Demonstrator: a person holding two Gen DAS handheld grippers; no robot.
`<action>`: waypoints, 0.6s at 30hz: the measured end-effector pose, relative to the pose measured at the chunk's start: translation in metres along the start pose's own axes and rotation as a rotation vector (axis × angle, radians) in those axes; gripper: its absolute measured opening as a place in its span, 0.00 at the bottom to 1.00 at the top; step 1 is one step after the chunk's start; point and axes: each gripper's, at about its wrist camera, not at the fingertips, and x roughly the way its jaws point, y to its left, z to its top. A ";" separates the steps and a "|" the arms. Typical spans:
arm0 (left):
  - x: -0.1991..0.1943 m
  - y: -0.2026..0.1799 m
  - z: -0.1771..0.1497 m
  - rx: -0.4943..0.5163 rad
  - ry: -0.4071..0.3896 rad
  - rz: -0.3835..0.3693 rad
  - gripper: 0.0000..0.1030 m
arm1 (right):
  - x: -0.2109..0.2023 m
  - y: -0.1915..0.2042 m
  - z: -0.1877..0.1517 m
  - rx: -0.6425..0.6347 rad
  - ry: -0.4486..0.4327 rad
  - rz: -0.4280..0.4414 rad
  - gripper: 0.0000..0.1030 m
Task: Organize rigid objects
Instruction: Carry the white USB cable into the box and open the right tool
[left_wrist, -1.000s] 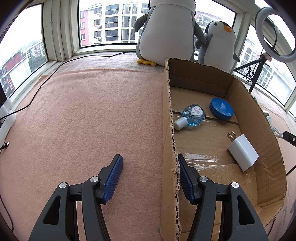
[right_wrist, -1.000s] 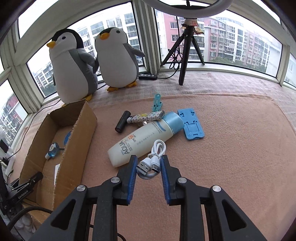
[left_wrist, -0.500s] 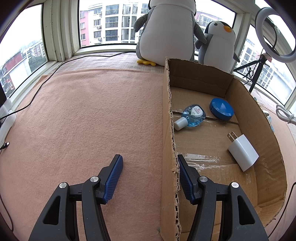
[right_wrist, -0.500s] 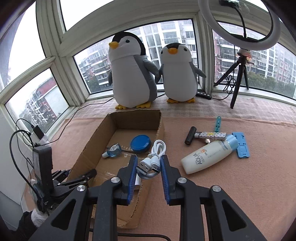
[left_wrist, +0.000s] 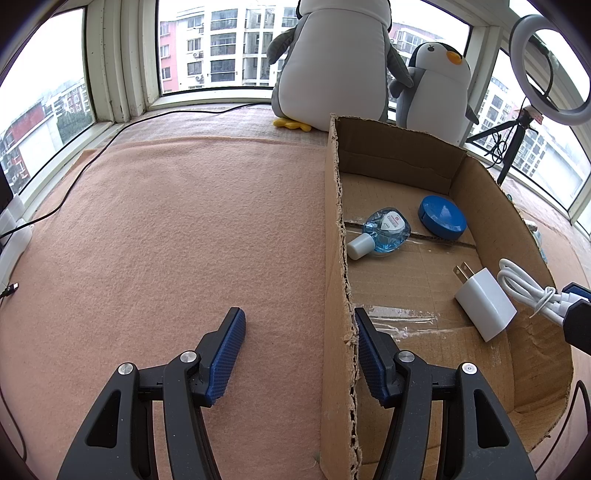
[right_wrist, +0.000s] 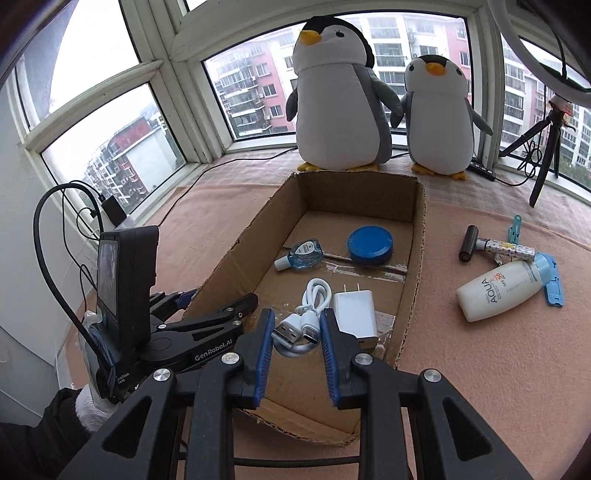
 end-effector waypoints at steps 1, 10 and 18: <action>0.000 0.000 0.000 0.000 0.000 0.000 0.61 | 0.000 0.001 0.000 -0.002 0.001 0.001 0.22; 0.000 0.000 0.000 0.000 0.000 0.000 0.61 | -0.001 0.002 0.001 0.002 -0.008 0.011 0.39; 0.002 0.000 0.003 0.001 0.000 0.000 0.61 | -0.005 0.003 0.002 -0.001 -0.023 -0.002 0.56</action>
